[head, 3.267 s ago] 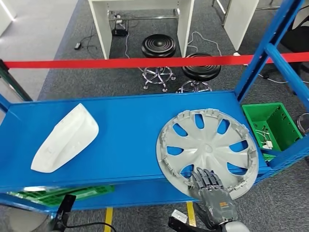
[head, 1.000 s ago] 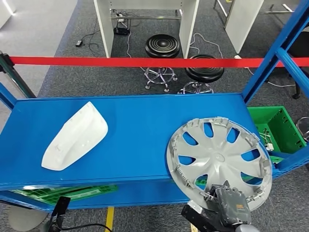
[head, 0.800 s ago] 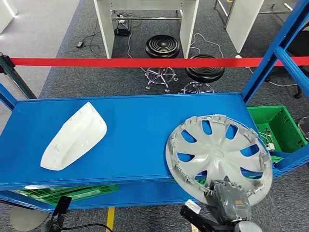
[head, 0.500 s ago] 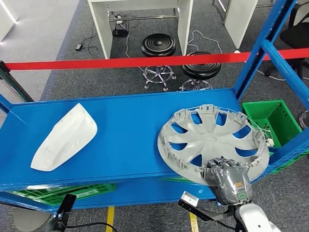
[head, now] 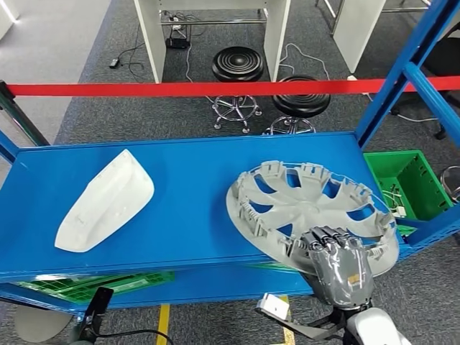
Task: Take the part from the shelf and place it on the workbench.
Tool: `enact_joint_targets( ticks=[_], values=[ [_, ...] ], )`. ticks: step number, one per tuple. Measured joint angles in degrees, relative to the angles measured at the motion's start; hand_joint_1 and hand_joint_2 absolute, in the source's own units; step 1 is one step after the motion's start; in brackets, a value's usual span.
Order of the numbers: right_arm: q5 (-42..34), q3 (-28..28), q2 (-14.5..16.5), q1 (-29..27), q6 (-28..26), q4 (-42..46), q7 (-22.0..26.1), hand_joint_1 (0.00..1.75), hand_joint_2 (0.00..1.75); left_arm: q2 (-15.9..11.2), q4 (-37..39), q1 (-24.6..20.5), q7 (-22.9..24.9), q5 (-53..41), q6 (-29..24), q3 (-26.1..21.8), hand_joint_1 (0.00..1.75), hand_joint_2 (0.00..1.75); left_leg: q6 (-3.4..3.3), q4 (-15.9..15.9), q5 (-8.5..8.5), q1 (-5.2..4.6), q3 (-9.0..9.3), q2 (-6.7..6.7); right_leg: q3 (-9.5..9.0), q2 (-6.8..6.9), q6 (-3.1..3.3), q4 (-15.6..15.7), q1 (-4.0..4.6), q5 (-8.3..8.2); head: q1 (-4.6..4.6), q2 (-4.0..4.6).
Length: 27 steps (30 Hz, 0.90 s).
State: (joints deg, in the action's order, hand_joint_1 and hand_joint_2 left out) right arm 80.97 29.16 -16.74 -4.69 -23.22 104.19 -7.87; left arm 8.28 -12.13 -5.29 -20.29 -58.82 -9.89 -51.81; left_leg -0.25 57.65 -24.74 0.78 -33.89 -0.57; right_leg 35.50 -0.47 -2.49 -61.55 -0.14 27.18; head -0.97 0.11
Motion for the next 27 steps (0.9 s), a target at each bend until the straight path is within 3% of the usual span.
enact_joint_targets(
  ticks=[3, 4, 5, 6, 8, 9, 11, 14, 16, 18, 19, 20, 21, 24, 25, 27],
  values=[
    [0.09, 0.39, 0.64, -0.29, -1.61, 0.46, 0.40, 1.75, 1.75, -0.05, 0.00, -0.04, 0.30, -0.43, -0.15, 0.08, 0.00, 0.00, -0.45, -0.01, -0.03, 0.07, 0.06, 0.07, 4.98, 0.05, -0.58, -10.51, -0.17, 4.85, 0.34, 0.00],
    [0.08, 0.50, 0.84, -0.41, -1.93, 0.49, 0.53, 1.75, 1.75, -0.06, 0.00, 0.00, 0.42, -0.56, -0.19, 0.11, 0.00, 0.00, -0.47, -0.01, -0.05, 0.07, 0.10, 0.07, 6.24, 0.06, -0.66, -13.01, -0.20, 5.42, 0.34, 0.00],
    [0.06, 0.60, 1.02, -0.53, -2.20, 0.49, 0.66, 1.75, 1.75, -0.06, 0.00, 0.05, 0.55, -0.68, -0.21, 0.15, 0.00, 0.00, -0.45, 0.00, -0.09, 0.09, 0.17, 0.04, 6.53, 0.06, -0.69, -13.39, -0.23, 4.86, 0.36, 0.00],
    [0.03, 0.72, 1.21, -0.65, -2.44, 0.49, 0.82, 1.75, 1.75, -0.06, 0.00, 0.10, 0.66, -0.76, -0.24, 0.19, 0.00, 0.00, -0.39, 0.01, -0.15, 0.14, 0.29, -0.01, 5.75, 0.06, -0.69, -11.60, -0.29, 3.32, 0.35, 0.00],
    [0.00, 1.00, 1.62, -0.82, -2.83, 0.47, 1.04, 1.75, 1.75, -0.13, 0.00, 0.20, 0.80, -0.85, -0.32, 0.28, 0.00, 0.00, -0.02, 0.04, -0.37, 0.16, 0.57, -0.15, 2.13, 0.05, -0.72, -4.29, -0.44, -0.32, 0.38, 0.00],
    [-0.01, 1.13, 1.81, -0.89, -3.01, 0.47, 1.10, 1.75, 1.75, -0.20, 0.00, 0.24, 0.85, -0.88, -0.35, 0.32, 0.00, 0.00, 0.25, 0.18, -0.47, 0.08, 0.57, -0.21, 0.45, -0.01, -0.62, -1.07, -0.49, -1.30, 0.37, 0.00],
    [0.00, 1.33, 2.20, -1.06, -3.31, 0.47, 1.12, 1.75, 1.75, -0.38, 0.00, 0.35, 0.93, -0.96, -0.43, 0.35, 0.00, 0.00, 0.89, 0.27, -0.41, -0.12, 0.40, -0.29, -0.94, -0.18, -0.16, 1.64, -0.42, -1.52, 0.26, 0.00],
    [-0.05, 1.42, 2.55, -1.26, -3.67, 0.48, 1.22, 1.75, 1.75, -0.45, 0.00, 0.50, 1.18, -1.12, -0.55, 0.38, 0.00, 0.00, 1.73, 0.47, -0.70, -0.02, 0.19, -0.23, -0.84, -0.23, 1.09, 1.77, -0.45, -1.72, 0.10, 0.00],
    [-0.15, 1.43, 2.82, -1.29, -3.87, 0.47, 1.42, 1.75, 1.75, -0.47, 0.00, 0.51, 1.29, -1.22, -0.65, 0.42, 0.00, 0.00, 2.17, 4.16, -3.20, 0.00, -1.50, -0.08, -0.87, -0.14, 1.81, 1.99, -0.58, -1.87, -0.12, 0.00],
    [-0.24, 1.47, 3.05, -1.30, -4.21, 0.46, 1.70, 1.75, 1.75, -0.57, 0.00, 0.58, 1.33, -1.25, -0.73, 0.45, 0.00, 0.00, 2.38, 11.95, -6.82, -0.06, -5.16, -0.02, -0.75, -0.10, 2.16, 1.98, -0.46, -1.90, -0.27, 0.00],
    [-0.26, 1.50, 3.15, -1.30, -4.35, 0.45, 1.83, 1.75, 1.75, -0.63, 0.00, 0.65, 1.34, -1.27, -0.77, 0.45, 0.00, 0.00, 2.39, 15.13, -7.78, -0.10, -6.68, -0.02, -0.73, -0.10, 2.21, 1.98, -0.40, -1.92, -0.26, 0.00],
    [-0.27, 1.54, 3.27, -1.27, -4.45, 0.44, 1.95, 1.75, 1.75, -0.66, 0.00, 0.72, 1.36, -1.30, -0.78, 0.45, 0.00, 0.00, 2.30, 16.51, -7.64, -0.14, -7.39, -0.03, -0.74, -0.11, 2.23, 1.98, -0.35, -1.92, -0.26, 0.00],
    [-0.27, 1.56, 3.38, -1.22, -4.50, 0.42, 2.07, 1.75, 1.75, -0.68, 0.00, 0.75, 1.36, -1.35, -0.77, 0.46, 0.00, 0.00, 2.15, 15.59, -6.40, -0.19, -7.03, -0.03, -0.77, -0.12, 2.24, 1.98, -0.31, -1.93, -0.26, 0.00],
    [-0.22, 1.74, 3.75, -0.70, -4.74, 0.33, 2.84, 1.75, 1.75, -0.75, 0.00, 0.61, 1.36, -1.67, -0.68, 0.61, 0.00, 0.00, 1.44, 4.73, -1.00, -0.35, -1.90, -0.01, -0.78, -0.17, 2.06, 1.87, -0.14, -1.91, -0.25, 0.00],
    [-0.17, 1.87, 3.88, -0.37, -4.89, 0.26, 3.19, 1.75, 1.75, -0.77, 0.00, 0.53, 1.35, -1.78, -0.54, 0.75, 0.00, 0.00, 1.25, 1.96, -0.25, -0.40, -0.64, -0.02, -0.65, -0.20, 1.85, 1.83, -0.03, -1.95, -0.20, 0.00],
    [-0.07, 2.44, 4.11, 0.46, -5.17, -0.03, 3.90, 1.75, 1.75, -0.79, 0.00, 0.41, 1.17, -1.97, 0.05, 1.12, 0.00, 0.00, 0.92, 0.17, -0.26, -0.54, -0.07, -0.06, -0.42, -0.23, 1.26, 1.93, 0.12, -2.15, -0.16, 0.00]
  ],
)
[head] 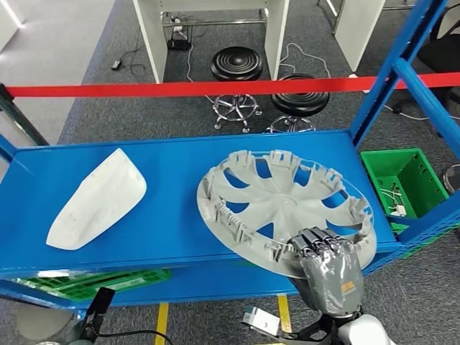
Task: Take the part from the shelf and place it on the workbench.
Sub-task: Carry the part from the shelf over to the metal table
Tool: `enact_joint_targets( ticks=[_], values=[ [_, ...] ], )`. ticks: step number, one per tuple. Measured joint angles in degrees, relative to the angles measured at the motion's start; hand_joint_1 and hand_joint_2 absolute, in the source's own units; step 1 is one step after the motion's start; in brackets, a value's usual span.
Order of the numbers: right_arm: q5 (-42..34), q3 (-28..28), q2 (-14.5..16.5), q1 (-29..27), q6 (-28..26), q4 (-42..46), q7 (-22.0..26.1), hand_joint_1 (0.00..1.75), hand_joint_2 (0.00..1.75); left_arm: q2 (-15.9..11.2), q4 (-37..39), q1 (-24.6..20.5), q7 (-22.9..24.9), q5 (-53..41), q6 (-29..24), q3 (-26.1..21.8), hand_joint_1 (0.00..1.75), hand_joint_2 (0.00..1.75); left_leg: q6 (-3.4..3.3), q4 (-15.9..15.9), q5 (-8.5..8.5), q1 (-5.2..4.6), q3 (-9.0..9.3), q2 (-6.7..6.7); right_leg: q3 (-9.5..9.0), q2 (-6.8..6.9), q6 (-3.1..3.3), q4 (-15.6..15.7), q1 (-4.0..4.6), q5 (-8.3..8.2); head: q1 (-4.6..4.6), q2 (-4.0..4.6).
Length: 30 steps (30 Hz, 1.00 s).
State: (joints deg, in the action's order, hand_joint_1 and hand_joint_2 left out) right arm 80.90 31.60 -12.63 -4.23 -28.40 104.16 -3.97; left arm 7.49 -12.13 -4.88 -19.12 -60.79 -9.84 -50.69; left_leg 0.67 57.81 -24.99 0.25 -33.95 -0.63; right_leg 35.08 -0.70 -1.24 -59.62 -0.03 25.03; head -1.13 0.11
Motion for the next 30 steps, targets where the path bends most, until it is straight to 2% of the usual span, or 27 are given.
enact_joint_targets(
  ticks=[2, 3, 4, 6, 7, 8, 9, 10, 11, 13, 14, 16, 18, 20, 22, 23, 24, 25, 27, 28, 30],
  values=[
    [0.05, 0.89, 0.19, 0.96, -0.20, -0.45, 0.61, 1.75, 1.75, 0.00, 0.00, -0.03, -0.53, -0.26, 0.92, 0.26, 0.00, 0.00, -0.55, -0.14, 0.28, 0.16, -0.05, 0.01, 0.19, 0.07, -0.67, -0.03, -0.07, 0.12, 0.01, 0.00],
    [0.06, 1.41, 0.29, 1.45, -0.28, -0.68, 0.84, 1.75, 1.75, 0.00, 0.00, -0.07, -0.83, -0.39, 1.36, 0.34, 0.00, 0.00, -0.85, -0.26, 0.41, 0.29, 0.00, 0.01, 0.73, 0.13, -1.02, -1.08, -0.10, 0.86, 0.15, 0.00],
    [0.06, 1.88, 0.37, 1.89, -0.37, -0.91, 0.97, 1.75, 1.75, 0.00, 0.00, -0.12, -1.05, -0.46, 1.67, 0.42, 0.00, 0.00, -1.11, -0.36, 0.49, 0.42, 0.03, 0.03, 1.82, 0.20, -1.33, -3.35, -0.15, 2.20, 0.26, 0.00],
    [0.08, 2.66, 0.56, 2.52, -0.59, -1.34, 1.08, 1.75, 1.75, -0.06, 0.00, -0.15, -1.36, -0.52, 2.03, 0.56, 0.00, 0.00, -1.38, -0.37, 0.46, 0.43, 0.01, 0.06, 5.28, 0.28, -1.81, -10.83, -0.25, 5.84, 0.50, 0.00],
    [0.10, 3.00, 0.63, 2.77, -0.69, -1.57, 1.13, 1.75, 1.75, -0.11, 0.00, -0.13, -1.52, -0.54, 2.21, 0.61, 0.00, 0.00, -1.44, -0.36, 0.44, 0.41, 0.01, 0.07, 6.86, 0.28, -1.94, -14.20, -0.31, 7.07, 0.49, 0.00],
    [0.13, 3.32, 0.69, 3.04, -0.77, -1.81, 1.22, 1.75, 1.75, -0.17, 0.00, -0.11, -1.73, -0.57, 2.40, 0.64, 0.00, 0.44, -1.46, -0.35, 0.43, 0.41, 0.03, 0.06, 7.64, 0.28, -2.01, -15.94, -0.34, 7.34, 0.50, 0.00],
    [0.17, 3.66, 0.72, 3.36, -0.82, -2.06, 1.33, 1.75, 1.75, -0.21, 0.00, -0.10, -1.97, -0.63, 2.61, 0.66, 0.00, 0.87, -1.45, -0.35, 0.41, 0.42, 0.11, 0.03, 7.28, 0.28, -2.02, -15.31, -0.38, 6.44, 0.50, 0.00],
    [0.32, 4.08, 0.74, 3.78, -0.84, -2.32, 1.45, 1.75, 1.75, -0.23, 0.00, -0.10, -2.22, -0.72, 2.85, 0.69, 0.00, 1.31, -1.38, -0.33, 0.36, 0.46, 0.23, -0.02, 5.83, 0.29, -1.99, -12.53, -0.43, 4.69, 0.50, 0.00],
    [0.57, 4.49, 0.78, 4.25, -0.86, -2.57, 1.53, 1.75, 1.75, -0.24, 0.00, -0.10, -2.44, -0.81, 3.02, 0.72, 0.00, 1.75, -1.25, -0.31, 0.27, 0.50, 0.37, -0.07, 3.71, 0.30, -1.94, -8.41, -0.48, 2.71, 0.50, 0.00],
    [1.23, 5.42, 0.98, 5.34, -0.98, -3.09, 1.59, 1.75, 1.75, -0.31, 0.00, -0.10, -2.81, -0.97, 3.22, 0.82, 0.00, 1.75, -0.70, -0.15, 0.17, 0.35, 0.36, -0.15, 0.03, 0.22, -1.63, -1.66, -0.46, 0.65, 0.49, 0.00],
    [1.55, 5.83, 1.11, 5.83, -1.11, -3.33, 1.59, 1.75, 1.75, -0.37, 0.00, -0.10, -2.90, -1.00, 3.26, 0.92, 0.00, 1.75, -0.39, -0.12, 0.22, 0.26, 0.27, -0.16, -0.71, 0.14, -1.37, -0.24, -0.39, 0.52, 0.44, 0.00],
    [1.95, 6.56, 1.33, 6.64, -1.38, -3.78, 1.59, 1.75, 1.75, -0.46, 0.00, -0.10, -3.05, -1.04, 3.41, 1.22, 0.00, 1.75, 0.18, -0.20, 0.43, 0.27, 0.10, -0.16, -0.69, -0.01, -0.65, -0.06, -0.23, 0.65, 0.29, 0.00],
    [2.07, 7.21, 1.52, 7.42, -1.44, -4.20, 1.59, 1.75, 1.75, -0.50, 0.00, -0.12, -3.43, -1.07, 3.79, 1.56, 0.00, 1.75, 0.68, 0.64, -0.35, 0.37, -0.31, -0.08, -0.67, 0.02, 0.13, 0.12, -0.33, 0.49, 0.16, 0.00],
    [2.05, 7.93, 1.71, 8.16, -1.39, -4.63, 1.59, 1.75, 1.75, -0.47, 0.00, -0.17, -4.06, -1.07, 4.28, 1.77, 0.00, 1.75, 1.14, 5.54, -3.28, 0.39, -2.59, 0.03, -0.71, 0.12, 0.78, 0.31, -0.51, 0.36, -0.03, 0.00],
    [1.99, 8.67, 1.82, 8.74, -1.26, -5.03, 1.55, 1.75, 1.75, -0.50, 0.00, -0.18, -4.53, -0.98, 4.68, 1.82, 0.00, 1.75, 1.38, 13.27, -6.58, 0.38, -6.27, 0.05, -0.69, 0.17, 1.06, 0.30, -0.49, 0.37, -0.14, 0.00],
    [1.93, 9.01, 1.85, 8.96, -1.11, -5.21, 1.45, 1.75, 1.75, -0.53, 0.00, -0.16, -4.62, -0.82, 4.79, 1.82, 0.00, 1.75, 1.41, 15.71, -7.06, 0.37, -7.49, 0.05, -0.72, 0.17, 1.09, 0.30, -0.47, 0.39, -0.15, 0.00],
    [1.87, 9.27, 1.85, 9.16, -0.96, -5.34, 1.31, 1.75, 1.75, -0.53, 0.00, -0.16, -4.64, -0.65, 4.80, 1.82, 0.00, 1.75, 1.38, 15.99, -6.33, 0.38, -7.73, 0.06, -0.76, 0.15, 1.09, 0.29, -0.47, 0.40, -0.15, 0.00],
    [1.82, 9.51, 1.85, 9.31, -0.82, -5.44, 1.15, 1.75, 1.75, -0.52, 0.00, -0.19, -4.62, -0.47, 4.71, 1.82, 0.00, 1.75, 1.32, 13.90, -4.56, 0.40, -6.86, 0.07, -0.84, 0.13, 1.05, 0.28, -0.49, 0.43, -0.15, 0.00],
    [1.81, 9.86, 1.85, 9.62, -0.66, -5.55, 0.93, 1.75, 1.75, -0.51, 0.00, -0.33, -4.51, -0.28, 4.39, 1.82, 0.00, 1.75, 1.19, 6.23, -0.50, 0.44, -3.28, 0.12, -0.95, 0.09, 0.77, 0.19, -0.41, 0.58, -0.16, 0.00],
    [1.80, 10.02, 1.85, 9.82, -0.61, -5.58, 0.86, 1.75, 1.75, -0.48, 0.00, -0.42, -4.28, -0.25, 4.07, 1.82, 0.00, 1.75, 1.06, 2.97, 0.53, 0.45, -1.78, 0.11, -0.87, 0.04, 0.55, 0.07, -0.29, 0.66, -0.15, 0.00],
    [1.76, 10.28, 1.85, 10.23, -0.43, -5.64, 0.59, 1.75, 1.75, -0.35, 0.00, -0.57, -3.35, -0.19, 3.08, 1.81, 0.00, 1.75, 0.68, 0.41, 0.64, 0.35, -0.72, 0.04, -0.66, -0.01, 0.03, 0.03, -0.05, 0.66, -0.13, 0.00]
  ],
)
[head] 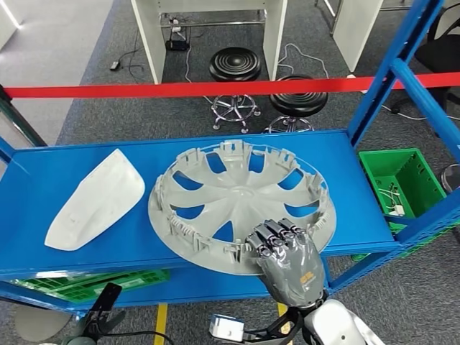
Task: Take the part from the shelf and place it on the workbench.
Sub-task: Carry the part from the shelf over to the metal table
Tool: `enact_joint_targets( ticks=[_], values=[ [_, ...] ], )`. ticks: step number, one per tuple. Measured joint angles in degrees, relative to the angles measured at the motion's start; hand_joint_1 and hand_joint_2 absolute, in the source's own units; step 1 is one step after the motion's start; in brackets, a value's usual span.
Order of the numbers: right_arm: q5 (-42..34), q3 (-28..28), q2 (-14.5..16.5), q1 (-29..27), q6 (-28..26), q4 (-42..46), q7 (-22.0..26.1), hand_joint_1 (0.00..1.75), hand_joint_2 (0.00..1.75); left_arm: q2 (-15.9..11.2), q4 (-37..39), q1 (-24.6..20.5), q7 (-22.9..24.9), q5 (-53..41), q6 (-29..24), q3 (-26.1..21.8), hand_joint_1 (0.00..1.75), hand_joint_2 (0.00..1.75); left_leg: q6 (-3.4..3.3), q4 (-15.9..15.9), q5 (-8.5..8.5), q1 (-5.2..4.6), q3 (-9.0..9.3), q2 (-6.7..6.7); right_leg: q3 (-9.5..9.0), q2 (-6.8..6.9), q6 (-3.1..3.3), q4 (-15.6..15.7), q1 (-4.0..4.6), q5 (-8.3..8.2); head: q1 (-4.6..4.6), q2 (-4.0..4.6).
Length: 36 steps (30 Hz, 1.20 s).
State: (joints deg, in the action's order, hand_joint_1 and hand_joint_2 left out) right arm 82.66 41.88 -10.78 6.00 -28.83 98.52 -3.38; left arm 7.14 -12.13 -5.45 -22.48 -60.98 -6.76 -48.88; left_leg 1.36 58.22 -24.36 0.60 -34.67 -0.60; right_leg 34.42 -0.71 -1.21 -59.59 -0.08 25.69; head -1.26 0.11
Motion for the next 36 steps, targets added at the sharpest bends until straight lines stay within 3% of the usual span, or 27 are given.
enact_joint_targets(
  ticks=[2, 4, 7, 8, 9, 10, 12, 14, 18, 20, 22, 24, 25, 27, 29, 30, 33, 34, 36],
  values=[
    [-0.16, 0.25, 0.00, 0.21, 0.23, -0.08, -0.42, 1.75, 1.75, 0.27, 0.00, 0.00, 0.88, 0.19, -1.23, -0.03, 0.00, 1.75, -0.67, -0.20, 0.00, 0.08, -0.09, -0.04, 0.09, 0.04, -0.54, 0.13, -0.04, 0.04, 0.00, 0.00],
    [-0.60, 0.47, 0.00, 0.31, 0.41, -0.15, -0.74, 1.75, 1.75, 0.52, 0.00, -0.05, 1.30, 0.37, -2.17, -0.07, 0.00, 1.75, -1.44, -0.31, 0.07, 0.31, -0.01, -0.02, 1.13, 0.16, -1.12, -2.04, -0.08, 1.58, 0.24, 0.00],
    [-0.89, 0.75, -0.01, 0.39, 0.55, -0.27, -0.98, 1.75, 1.75, 0.61, 0.00, -0.13, 1.68, 0.42, -2.87, -0.12, 0.00, 1.75, -1.96, -0.32, 0.00, 0.31, 0.03, 0.02, 6.14, 0.27, -1.61, -12.71, -0.13, 6.61, 0.47, 0.00],
    [-0.89, 0.81, -0.01, 0.38, 0.57, -0.34, -1.02, 1.75, 1.75, 0.63, 0.00, -0.12, 1.73, 0.43, -2.94, -0.14, 0.00, 1.75, -2.00, -0.31, -0.03, 0.26, 0.06, 0.02, 7.55, 0.27, -1.64, -15.52, -0.13, 7.36, 0.45, 0.00],
    [-0.89, 0.88, -0.02, 0.38, 0.59, -0.42, -1.03, 1.75, 1.75, 0.68, 0.00, -0.12, 1.77, 0.44, -2.94, -0.14, 0.00, 1.75, -2.03, -0.30, -0.07, 0.23, 0.12, 0.01, 8.00, 0.27, -1.60, -16.26, -0.13, 6.95, 0.47, 0.00],
    [-0.89, 0.95, -0.02, 0.39, 0.62, -0.50, -1.04, 1.75, 1.75, 0.73, 0.00, -0.12, 1.82, 0.45, -2.96, -0.15, 0.00, 1.75, -2.03, -0.29, -0.11, 0.23, 0.24, -0.03, 7.32, 0.27, -1.50, -14.67, -0.13, 5.48, 0.46, 0.00],
    [-0.91, 1.07, -0.02, 0.42, 0.63, -0.58, -1.09, 1.75, 1.75, 0.79, 0.00, -0.12, 1.98, 0.47, -3.07, -0.16, 0.00, 1.75, -1.85, -0.25, -0.25, 0.24, 0.53, -0.13, 3.61, 0.26, -1.26, -6.99, -0.12, 1.49, 0.47, 0.00],
    [-1.01, 1.16, -0.02, 0.48, 0.60, -0.63, -1.24, 1.75, 1.75, 0.76, 0.00, -0.11, 2.23, 0.49, -3.31, -0.19, 0.00, 1.75, -1.36, -0.01, -0.21, 0.08, 0.43, -0.20, 0.74, 0.16, -0.98, -1.29, -0.04, -0.30, 0.41, 0.00],
    [-1.89, 1.12, 0.00, 0.10, 0.47, -0.69, -1.77, 1.75, 1.75, 0.68, 0.02, 0.13, 2.72, 0.45, -3.68, -0.19, 0.00, 1.75, -0.20, 0.26, -0.22, 0.04, -0.15, -0.13, 0.56, 0.01, -0.01, -0.27, -0.03, -0.69, 0.17, 0.00],
    [-2.07, 1.01, 0.01, -0.21, 0.39, -0.70, -1.86, 1.75, 1.75, 0.61, 0.02, 0.29, 2.88, 0.36, -3.85, -0.16, 0.00, 1.75, 0.31, 3.62, -2.97, 0.04, -1.54, -0.02, 0.72, 0.15, 0.67, 0.08, -0.26, -1.10, 0.02, 0.00],
    [-2.36, 0.96, 0.02, -0.56, 0.18, -0.75, -1.84, 1.75, 1.75, 0.41, 0.02, 0.53, 3.06, 0.29, -4.00, -0.15, 0.00, 1.75, 0.66, 10.73, -7.03, 0.02, -4.30, 0.04, 1.17, 0.23, 1.07, 0.12, -0.24, -1.46, -0.09, 0.00],
    [-2.79, 0.89, 0.02, -1.03, -0.03, -0.88, -1.82, 1.75, 1.75, 0.19, 0.03, 0.85, 3.25, 0.25, -4.06, -0.16, 0.00, 1.75, 0.73, 15.06, -8.54, 0.01, -5.67, 0.04, 1.67, 0.25, 1.15, 0.11, -0.22, -1.88, -0.08, 0.00],
    [-2.93, 0.81, 0.03, -1.25, -0.07, -0.98, -1.82, 1.75, 1.75, 0.13, 0.04, 0.98, 3.30, 0.22, -4.07, -0.17, 0.00, 1.75, 0.67, 14.14, -7.73, 0.02, -4.86, 0.04, 1.93, 0.25, 1.10, 0.11, -0.23, -2.14, -0.09, 0.00],
    [-2.97, 0.64, 0.05, -1.61, -0.12, -1.10, -1.80, 1.75, 1.75, 0.04, 0.04, 1.07, 3.35, 0.15, -4.08, -0.18, 0.00, 1.75, 0.50, 7.24, -4.69, 0.04, -0.62, 0.05, 2.37, 0.23, 0.78, 0.09, -0.26, -2.67, -0.10, 0.00],
    [-2.97, 0.50, 0.10, -1.78, -0.25, -1.13, -1.78, 1.75, 1.75, 0.01, 0.04, 0.99, 3.35, 0.05, -4.10, -0.17, 0.00, 1.75, 0.13, 0.94, -3.01, -0.01, 2.89, -0.04, 2.70, 0.20, 0.25, 0.00, -0.06, -3.16, -0.06, 0.00],
    [-2.97, 0.45, 0.14, -1.81, -0.32, -1.13, -1.76, 1.75, 1.75, 0.01, 0.04, 1.00, 3.35, 0.01, -4.11, -0.18, 0.00, 1.75, -0.15, -0.37, -2.84, -0.09, 3.50, -0.09, 2.77, 0.19, -0.07, 0.08, 0.02, -3.45, -0.06, 0.00],
    [-2.97, 0.38, 0.19, -1.94, -0.44, -1.13, -1.72, 1.75, 1.75, 0.02, 0.04, 1.23, 3.37, -0.10, -4.10, -0.20, 0.00, 1.75, -1.43, -0.74, -1.87, -0.22, 3.06, -0.06, 3.06, 0.19, -1.08, 0.45, -0.09, -4.01, -0.04, 0.00],
    [-2.98, 0.36, 0.20, -1.99, -0.44, -1.13, -1.72, 1.75, 1.75, 0.03, 0.04, 1.25, 3.37, -0.13, -4.10, -0.20, 0.00, 1.75, -1.87, -0.83, -1.47, -0.15, 2.81, 0.01, 3.54, 0.21, -1.37, -0.41, -0.15, -3.06, 0.05, 0.00],
    [-2.99, 0.29, 0.20, -2.06, -0.44, -1.13, -1.73, 1.75, 1.75, 0.00, 0.04, 1.23, 3.37, -0.19, -4.11, -0.21, 0.00, 1.75, -2.44, -0.90, -0.72, -0.03, 2.05, 0.15, 5.63, 0.28, -1.87, -5.72, -0.24, 1.26, 0.27, 0.00]
  ],
)
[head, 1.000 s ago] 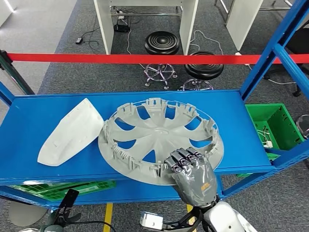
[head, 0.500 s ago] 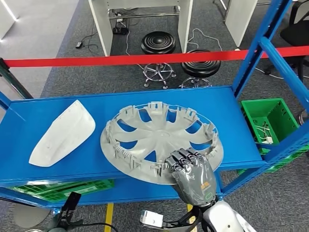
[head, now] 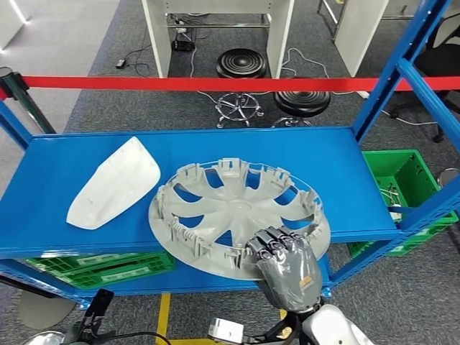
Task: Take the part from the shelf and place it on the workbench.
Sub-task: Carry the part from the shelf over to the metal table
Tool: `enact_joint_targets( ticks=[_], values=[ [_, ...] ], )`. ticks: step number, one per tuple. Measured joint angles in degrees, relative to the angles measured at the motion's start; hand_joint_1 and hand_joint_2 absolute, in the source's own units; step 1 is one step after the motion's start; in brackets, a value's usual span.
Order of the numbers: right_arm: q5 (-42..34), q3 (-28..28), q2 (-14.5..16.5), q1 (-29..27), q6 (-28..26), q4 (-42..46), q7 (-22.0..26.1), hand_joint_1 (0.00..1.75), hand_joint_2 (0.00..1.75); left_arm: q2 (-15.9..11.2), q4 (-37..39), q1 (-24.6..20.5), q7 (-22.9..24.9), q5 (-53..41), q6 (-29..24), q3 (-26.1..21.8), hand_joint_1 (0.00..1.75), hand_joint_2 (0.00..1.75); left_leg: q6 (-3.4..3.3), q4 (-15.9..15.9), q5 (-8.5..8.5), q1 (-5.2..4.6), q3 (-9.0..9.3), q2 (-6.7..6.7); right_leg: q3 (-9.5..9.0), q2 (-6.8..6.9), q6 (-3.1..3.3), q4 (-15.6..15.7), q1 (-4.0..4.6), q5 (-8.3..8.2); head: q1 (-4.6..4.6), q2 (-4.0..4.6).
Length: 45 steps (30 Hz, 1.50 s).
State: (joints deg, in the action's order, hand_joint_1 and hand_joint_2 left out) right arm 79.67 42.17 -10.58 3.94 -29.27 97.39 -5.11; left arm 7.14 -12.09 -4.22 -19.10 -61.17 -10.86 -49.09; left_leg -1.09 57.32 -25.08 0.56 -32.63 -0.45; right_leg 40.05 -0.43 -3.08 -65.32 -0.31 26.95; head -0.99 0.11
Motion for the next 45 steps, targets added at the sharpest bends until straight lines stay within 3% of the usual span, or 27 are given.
enact_joint_targets(
  ticks=[2, 3, 4, 6, 8, 9, 12, 13, 15, 17, 18, 20, 22, 24, 25, 27, 28, 30, 32, 33, 34, 35, 37, 39, 40, 43, 45],
  values=[
    [0.00, -0.10, 0.00, -0.03, 0.00, -0.01, 0.00, 1.75, 1.75, -0.09, 0.00, 0.02, 0.00, -0.02, -0.02, -0.02, 0.00, 1.75, -0.17, 0.04, 0.78, -0.08, -1.06, 0.08, 2.16, 0.02, -0.29, -7.59, -0.04, 4.43, 0.07, 0.00],
    [0.00, -0.14, 0.00, -0.05, 0.00, -0.02, 0.00, 1.75, 1.75, -0.14, 0.00, 0.03, 0.00, -0.03, -0.02, -0.02, 0.00, 1.75, -0.15, 0.07, 1.18, -0.13, -1.61, 0.11, 2.30, 0.02, -0.31, -9.66, -0.03, 5.32, 0.07, 0.00],
    [0.00, -0.17, 0.00, -0.06, 0.00, -0.02, -0.01, 1.75, 1.75, -0.15, 0.00, 0.03, 0.00, -0.04, -0.02, -0.02, 0.00, 1.75, -0.10, 0.08, 1.55, -0.16, -2.10, 0.12, 1.31, 0.02, -0.25, -9.55, -0.02, 5.12, 0.07, 0.00],
    [0.00, -0.20, 0.01, -0.03, -0.01, -0.01, -0.01, 1.75, 1.75, -0.11, 0.00, 0.03, 0.00, -0.06, -0.02, -0.02, 0.00, 1.75, 0.15, 0.11, 2.21, -0.16, -2.82, 0.08, -3.89, 0.02, 0.10, -3.01, 0.01, 2.84, 0.08, 0.00],
    [0.00, -0.25, 0.10, 0.08, -0.05, 0.00, -0.01, 1.75, 1.75, -0.07, 0.00, 0.01, 0.00, -0.08, -0.02, -0.02, 0.00, 1.75, 0.68, 0.14, 2.86, -0.23, -3.33, 0.05, -9.14, -0.03, 0.53, 4.53, 0.17, 1.71, 0.01, 0.00],
    [0.00, -0.27, 0.16, 0.12, -0.10, 0.01, -0.01, 1.75, 1.75, -0.06, 0.00, -0.01, 0.00, -0.08, -0.02, -0.02, 0.00, 1.75, 1.03, 0.15, 3.24, -0.23, -3.49, 0.05, -10.33, -0.07, 0.73, 6.45, 0.31, 1.68, 0.02, 0.00],
    [0.01, -0.29, 0.30, 0.10, -0.20, 0.01, -0.01, 1.75, 1.75, -0.07, 0.01, 0.04, 0.00, -0.09, -0.02, -0.02, 0.00, 1.75, 2.14, 0.00, 4.09, -0.04, -3.80, 0.03, -9.86, -0.07, 1.71, 7.03, 0.51, 0.93, 0.09, 0.00],
    [0.01, -0.29, 0.35, 0.10, -0.20, 0.01, -0.01, 1.75, 1.75, -0.02, 0.02, 0.09, 0.00, -0.09, -0.02, -0.02, 0.00, 1.75, 2.50, 0.61, 3.23, 0.01, -4.15, 0.02, -9.51, -0.01, 2.25, 7.18, 0.43, 0.44, 0.02, 0.00],
    [0.01, -0.29, 0.49, 0.11, -0.21, 0.01, -0.01, 1.75, 1.75, 0.05, 0.04, 0.12, 0.00, -0.09, -0.02, -0.01, 0.00, 1.75, 3.10, 5.07, -1.13, 0.09, -5.85, 0.03, -8.42, 0.12, 3.12, 7.46, 0.19, -0.71, -0.06, 0.00],
    [0.01, -0.29, 0.59, 0.06, -0.22, 0.00, -0.01, 1.75, 1.75, 0.06, 0.04, 0.07, 0.00, -0.09, -0.02, 0.00, 0.00, 1.75, 3.53, 12.58, -6.01, 0.11, -8.07, 0.05, -6.95, 0.12, 3.36, 7.44, 0.19, -1.78, -0.12, 0.00],
    [0.01, -0.29, 0.61, 0.03, -0.22, -0.01, -0.01, 1.75, 1.75, 0.04, 0.04, 0.06, 0.00, -0.09, -0.02, 0.00, 0.00, 1.75, 3.65, 15.33, -6.97, 0.11, -8.53, 0.05, -6.20, 0.12, 3.32, 7.42, 0.18, -2.32, -0.11, 0.00],
    [0.01, -0.29, 0.61, -0.03, -0.22, -0.02, 0.00, 1.75, 1.75, 0.02, 0.04, 0.04, 0.00, -0.09, -0.02, 0.00, 0.00, 1.75, 3.74, 15.36, -5.43, 0.14, -6.75, 0.06, -4.79, 0.12, 3.09, 7.36, 0.14, -3.39, -0.11, 0.00],
    [0.03, -0.30, 0.63, -0.05, -0.27, -0.01, 0.03, 1.75, 1.75, 0.03, 0.04, -0.11, 0.01, -0.12, -0.02, 0.01, 0.00, 1.75, 3.74, 8.58, -2.85, 0.20, -1.51, 0.06, -3.69, 0.10, 2.66, 7.26, 0.13, -4.35, -0.14, 0.00],
    [0.07, -0.44, 0.68, -0.03, -0.38, 0.00, 0.09, 1.75, 1.75, 0.09, 0.04, -0.35, 0.02, -0.17, -0.02, 0.02, 0.00, 1.75, 3.30, 1.47, -2.84, 0.18, 3.14, -0.10, -2.99, 0.12, 2.07, 7.08, 0.34, -5.17, -0.18, 0.00],
    [0.08, -0.53, 0.72, -0.03, -0.45, 0.01, 0.12, 1.75, 1.75, 0.12, 0.04, -0.43, 0.02, -0.21, -0.02, 0.03, 0.00, 1.75, 2.96, -0.32, -3.26, 0.13, 4.12, -0.18, -2.77, 0.13, 1.78, 7.06, 0.47, -5.60, -0.21, 0.00],
    [0.09, -0.65, 0.76, -0.06, -0.61, 0.00, 0.20, 1.75, 1.75, 0.21, 0.04, -0.38, 0.06, -0.27, -0.02, 0.04, 0.00, 1.75, 1.94, -1.02, -3.16, 0.08, 3.86, -0.15, -2.44, 0.11, 1.18, 7.08, 0.44, -6.32, -0.22, 0.00],
    [0.09, -0.67, 0.77, -0.10, -0.66, -0.01, 0.24, 1.75, 1.75, 0.26, 0.04, -0.32, 0.09, -0.32, -0.02, 0.04, 0.00, 1.75, 1.39, -1.02, -2.78, 0.09, 3.55, -0.05, -2.08, 0.11, 0.87, 6.74, 0.35, -5.85, -0.21, 0.00],
    [0.09, -0.72, 0.77, -0.16, -0.72, -0.02, 0.29, 1.75, 1.75, 0.31, 0.04, -0.30, 0.15, -0.40, -0.03, 0.04, 0.00, 1.75, 0.39, -1.10, -1.85, 0.16, 2.68, 0.17, -0.58, 0.11, 0.29, 2.86, 0.22, -2.09, -0.06, 0.00],
    [0.09, -0.75, 0.77, -0.18, -0.72, -0.02, 0.31, 1.75, 1.75, 0.22, 0.04, -0.33, 0.15, -0.46, -0.04, 0.03, 0.00, 1.75, 0.00, -1.04, -0.85, 0.03, 1.46, 0.22, 1.59, 0.13, -0.02, -4.92, 0.19, 3.14, 0.06, 0.00],
    [0.09, -0.76, 0.77, -0.20, -0.72, -0.02, 0.31, 1.75, 1.75, 0.19, 0.04, -0.32, 0.15, -0.49, -0.04, 0.03, 0.00, 1.75, -0.04, -1.00, -0.36, -0.05, 0.83, 0.23, 2.18, 0.13, -0.09, -8.14, 0.19, 4.52, 0.07, 0.00],
    [0.12, -0.76, 0.78, -0.21, -0.73, -0.02, 0.32, 1.75, 1.75, 0.18, 0.04, -0.32, 0.15, -0.50, -0.03, 0.03, 0.00, 1.75, -0.01, -0.97, 0.11, -0.10, 0.22, 0.25, 1.95, 0.12, -0.07, -9.67, 0.20, 4.69, 0.05, 0.00],
    [0.16, -0.78, 0.78, -0.22, -0.74, -0.02, 0.32, 1.75, 1.75, 0.19, 0.04, -0.32, 0.16, -0.52, -0.03, 0.04, 0.00, 1.75, 0.06, -0.94, 0.55, -0.14, -0.34, 0.25, 0.62, 0.12, 0.03, -8.92, 0.21, 3.78, 0.06, 0.00],
    [0.24, -0.89, 0.83, -0.18, -0.79, -0.02, 0.33, 1.75, 1.75, 0.24, 0.04, -0.33, 0.17, -0.53, -0.03, 0.04, 0.00, 1.75, 0.38, -0.89, 1.34, -0.15, -1.22, 0.23, -4.77, 0.12, 0.38, -1.83, 0.22, 1.41, 0.06, 0.00],
    [0.24, -1.07, 1.03, -0.12, -0.92, -0.02, 0.36, 1.75, 1.75, 0.26, 0.04, -0.38, 0.17, -0.53, -0.04, 0.04, 0.00, 1.75, 0.92, -0.81, 2.10, -0.24, -1.86, 0.20, -9.83, 0.03, 0.75, 5.72, 0.33, 1.11, 0.00, 0.00],
    [0.23, -1.15, 1.14, -0.10, -1.03, -0.02, 0.37, 1.75, 1.75, 0.25, 0.04, -0.40, 0.18, -0.53, -0.05, 0.04, 0.00, 1.75, 1.23, -0.79, 2.48, -0.26, -2.07, 0.20, -10.85, -0.03, 0.90, 7.51, 0.42, 1.49, 0.00, 0.00],
    [0.20, -1.29, 1.42, -0.27, -1.22, -0.02, 0.29, 1.75, 1.75, 0.22, 0.04, -0.31, 0.17, -0.51, -0.09, 0.04, 0.00, 1.75, 2.25, -0.65, 2.96, -0.18, -2.67, 0.18, -10.17, -0.02, 1.88, 7.84, 0.49, 0.79, -0.01, 0.00],
    [0.18, -1.42, 1.68, -0.42, -1.22, -0.02, 0.23, 1.75, 1.75, 0.31, 0.05, -0.20, 0.23, -0.49, -0.10, 0.04, 0.00, 1.75, 2.85, 2.22, -0.32, -0.11, -3.92, 0.19, -9.08, 0.09, 2.82, 7.96, 0.27, -0.30, -0.22, 0.00]
  ],
)
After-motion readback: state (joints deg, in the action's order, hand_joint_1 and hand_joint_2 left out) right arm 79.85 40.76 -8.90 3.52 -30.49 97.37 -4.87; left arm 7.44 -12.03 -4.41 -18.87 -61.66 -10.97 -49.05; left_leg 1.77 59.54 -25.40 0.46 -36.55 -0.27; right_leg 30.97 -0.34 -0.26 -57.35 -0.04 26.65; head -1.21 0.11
